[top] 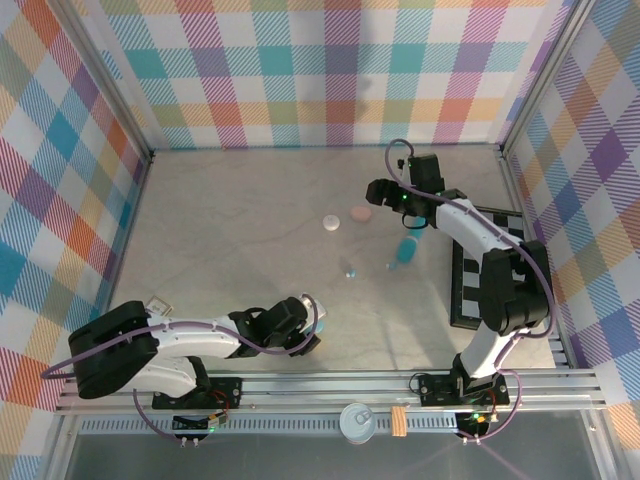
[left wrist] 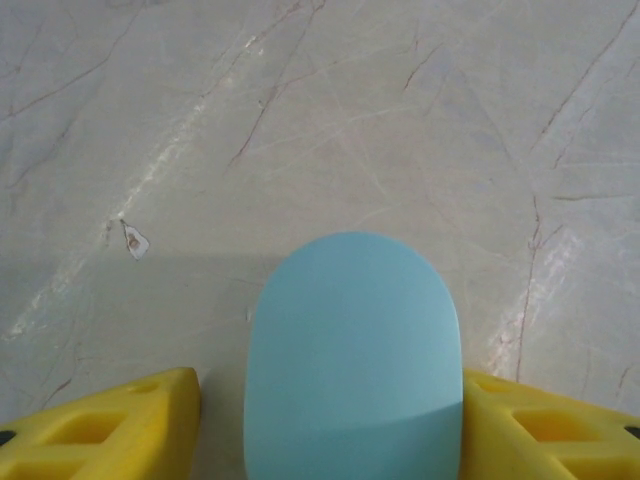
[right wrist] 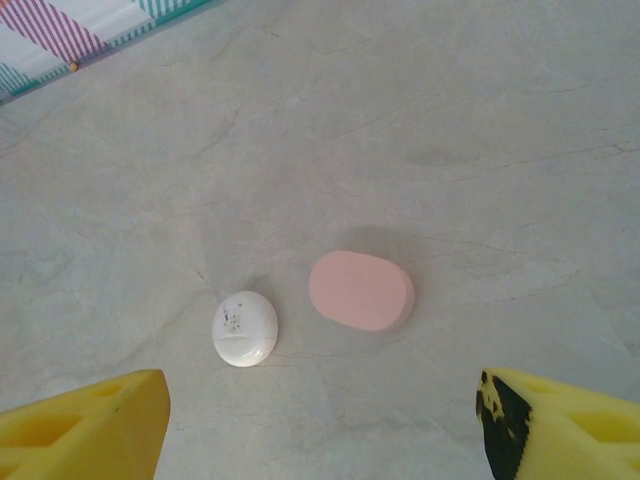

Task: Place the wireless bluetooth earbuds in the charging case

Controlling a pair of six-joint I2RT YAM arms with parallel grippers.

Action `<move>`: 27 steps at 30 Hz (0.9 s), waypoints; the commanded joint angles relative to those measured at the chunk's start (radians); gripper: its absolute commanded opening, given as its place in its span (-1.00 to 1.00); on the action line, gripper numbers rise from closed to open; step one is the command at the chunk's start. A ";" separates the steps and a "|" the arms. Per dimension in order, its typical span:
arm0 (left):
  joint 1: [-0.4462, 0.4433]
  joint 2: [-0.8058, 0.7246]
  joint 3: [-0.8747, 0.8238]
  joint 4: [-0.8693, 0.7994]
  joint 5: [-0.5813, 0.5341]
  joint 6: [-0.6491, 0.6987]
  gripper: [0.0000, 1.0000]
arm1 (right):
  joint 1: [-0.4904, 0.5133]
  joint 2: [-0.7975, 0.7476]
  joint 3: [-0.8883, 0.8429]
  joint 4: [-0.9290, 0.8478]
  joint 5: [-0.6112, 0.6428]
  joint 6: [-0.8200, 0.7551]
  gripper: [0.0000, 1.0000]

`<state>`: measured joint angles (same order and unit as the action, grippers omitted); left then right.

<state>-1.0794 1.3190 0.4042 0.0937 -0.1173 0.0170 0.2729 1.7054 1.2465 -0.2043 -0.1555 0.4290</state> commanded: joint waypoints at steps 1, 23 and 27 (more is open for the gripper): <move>0.001 0.025 -0.014 0.057 0.038 0.006 0.17 | -0.006 -0.034 -0.024 -0.003 -0.025 0.002 0.59; 0.054 -0.248 0.004 0.080 0.073 0.061 -0.33 | -0.040 -0.324 -0.224 -0.108 -0.519 0.108 0.56; 0.079 -0.275 0.036 0.120 0.084 0.097 -0.35 | -0.038 -0.388 -0.305 -0.094 -0.707 0.193 0.55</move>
<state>-1.0237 1.0595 0.3992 0.1673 -0.0578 0.0727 0.2356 1.3491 0.9733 -0.2905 -0.6537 0.5529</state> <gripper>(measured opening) 0.394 0.776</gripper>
